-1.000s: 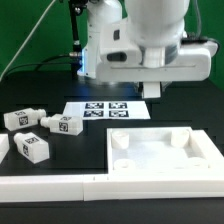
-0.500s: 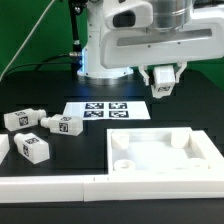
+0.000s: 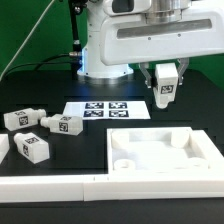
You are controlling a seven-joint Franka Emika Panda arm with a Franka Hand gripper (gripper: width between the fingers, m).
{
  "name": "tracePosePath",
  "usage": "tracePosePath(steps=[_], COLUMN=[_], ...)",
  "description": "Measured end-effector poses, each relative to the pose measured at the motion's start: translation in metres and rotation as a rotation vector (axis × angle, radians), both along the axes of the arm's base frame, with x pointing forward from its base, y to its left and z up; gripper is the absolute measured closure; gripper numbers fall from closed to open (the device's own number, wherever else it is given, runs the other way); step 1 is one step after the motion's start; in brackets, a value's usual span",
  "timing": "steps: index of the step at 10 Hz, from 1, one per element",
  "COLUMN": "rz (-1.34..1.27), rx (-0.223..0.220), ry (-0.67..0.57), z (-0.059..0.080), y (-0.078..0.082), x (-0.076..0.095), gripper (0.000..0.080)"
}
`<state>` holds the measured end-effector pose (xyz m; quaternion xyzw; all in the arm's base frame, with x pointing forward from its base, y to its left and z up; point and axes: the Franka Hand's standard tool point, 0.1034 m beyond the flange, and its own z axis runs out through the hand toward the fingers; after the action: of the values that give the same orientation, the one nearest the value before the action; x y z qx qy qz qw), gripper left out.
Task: Assemble one leg
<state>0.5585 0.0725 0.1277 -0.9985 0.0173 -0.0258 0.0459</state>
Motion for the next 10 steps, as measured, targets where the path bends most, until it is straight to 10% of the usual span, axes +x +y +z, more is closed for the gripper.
tracePosePath(steps=[4, 10], rz=[-0.003, -0.007], rx=[0.009, 0.005], ry=[-0.28, -0.485], z=[0.011, -0.003], y=[0.016, 0.026], x=[0.064, 0.067], gripper=[0.0519, 0.0519])
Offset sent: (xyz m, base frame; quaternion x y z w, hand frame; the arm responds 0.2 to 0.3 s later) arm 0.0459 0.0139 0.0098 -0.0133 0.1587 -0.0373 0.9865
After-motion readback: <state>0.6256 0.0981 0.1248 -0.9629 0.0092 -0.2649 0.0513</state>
